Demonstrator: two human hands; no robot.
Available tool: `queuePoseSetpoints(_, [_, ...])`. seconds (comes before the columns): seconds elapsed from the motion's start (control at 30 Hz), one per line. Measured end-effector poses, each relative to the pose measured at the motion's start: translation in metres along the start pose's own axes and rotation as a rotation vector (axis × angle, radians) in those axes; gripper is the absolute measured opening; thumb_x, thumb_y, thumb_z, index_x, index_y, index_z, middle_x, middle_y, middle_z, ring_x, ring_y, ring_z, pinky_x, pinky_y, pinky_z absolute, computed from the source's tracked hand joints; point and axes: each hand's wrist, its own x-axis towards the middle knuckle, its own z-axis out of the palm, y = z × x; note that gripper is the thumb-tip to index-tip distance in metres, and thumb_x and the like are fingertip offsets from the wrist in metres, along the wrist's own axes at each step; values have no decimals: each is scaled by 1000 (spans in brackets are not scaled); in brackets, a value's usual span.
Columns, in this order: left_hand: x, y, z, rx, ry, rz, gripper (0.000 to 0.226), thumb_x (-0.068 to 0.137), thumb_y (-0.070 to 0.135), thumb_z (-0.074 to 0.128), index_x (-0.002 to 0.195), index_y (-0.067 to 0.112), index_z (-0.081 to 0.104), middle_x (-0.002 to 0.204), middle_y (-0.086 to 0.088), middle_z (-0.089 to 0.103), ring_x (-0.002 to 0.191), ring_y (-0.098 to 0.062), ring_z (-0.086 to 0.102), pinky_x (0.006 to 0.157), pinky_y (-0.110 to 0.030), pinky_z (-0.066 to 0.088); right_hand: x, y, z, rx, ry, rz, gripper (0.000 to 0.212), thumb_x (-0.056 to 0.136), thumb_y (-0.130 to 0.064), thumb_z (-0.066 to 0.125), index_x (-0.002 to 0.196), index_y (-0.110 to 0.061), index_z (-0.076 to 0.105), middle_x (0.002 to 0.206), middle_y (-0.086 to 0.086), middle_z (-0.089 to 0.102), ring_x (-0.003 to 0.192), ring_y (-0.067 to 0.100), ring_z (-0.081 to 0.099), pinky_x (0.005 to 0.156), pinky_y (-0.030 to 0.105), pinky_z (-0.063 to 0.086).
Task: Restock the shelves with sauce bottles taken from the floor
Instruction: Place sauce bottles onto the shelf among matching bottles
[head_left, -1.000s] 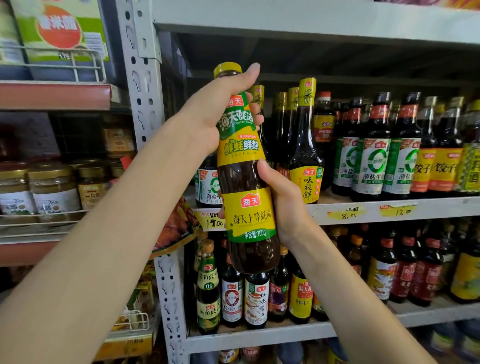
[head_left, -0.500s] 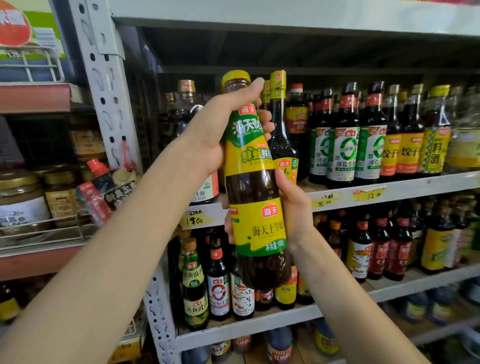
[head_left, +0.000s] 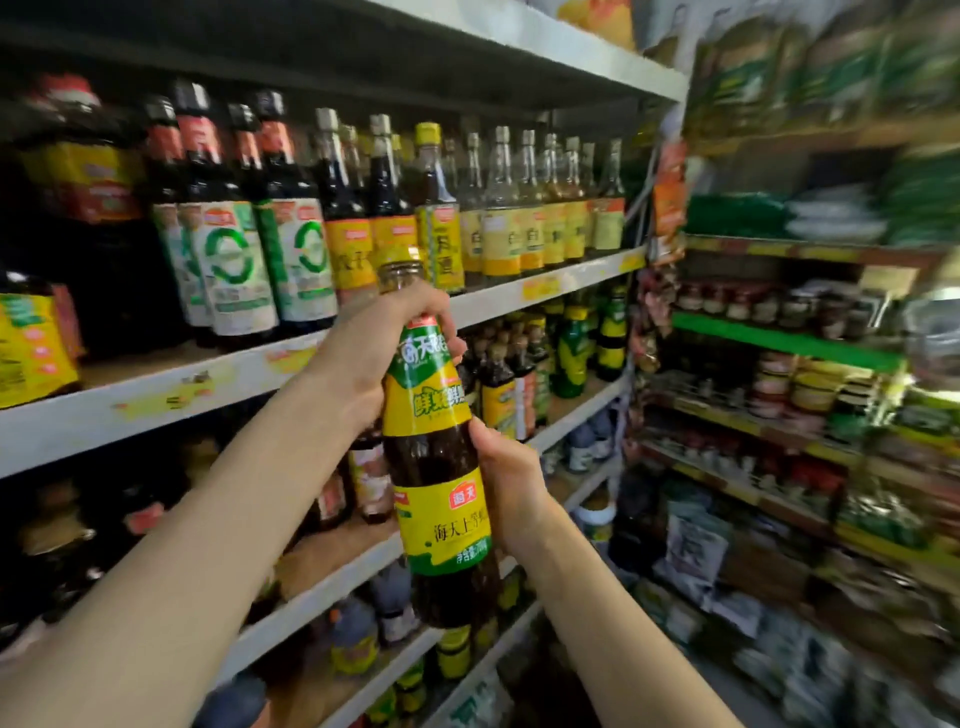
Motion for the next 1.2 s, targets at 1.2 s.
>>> queuePoseSetpoints(1.2, [373, -302, 270, 181, -146, -72, 23, 93, 21, 66, 114, 12, 62, 110, 1, 67, 105, -13, 63, 89, -26, 49, 135, -182, -475, -1084, 845, -72, 47, 73, -32, 86, 110, -23, 58, 100, -10, 70, 92, 13, 68, 78, 35, 57])
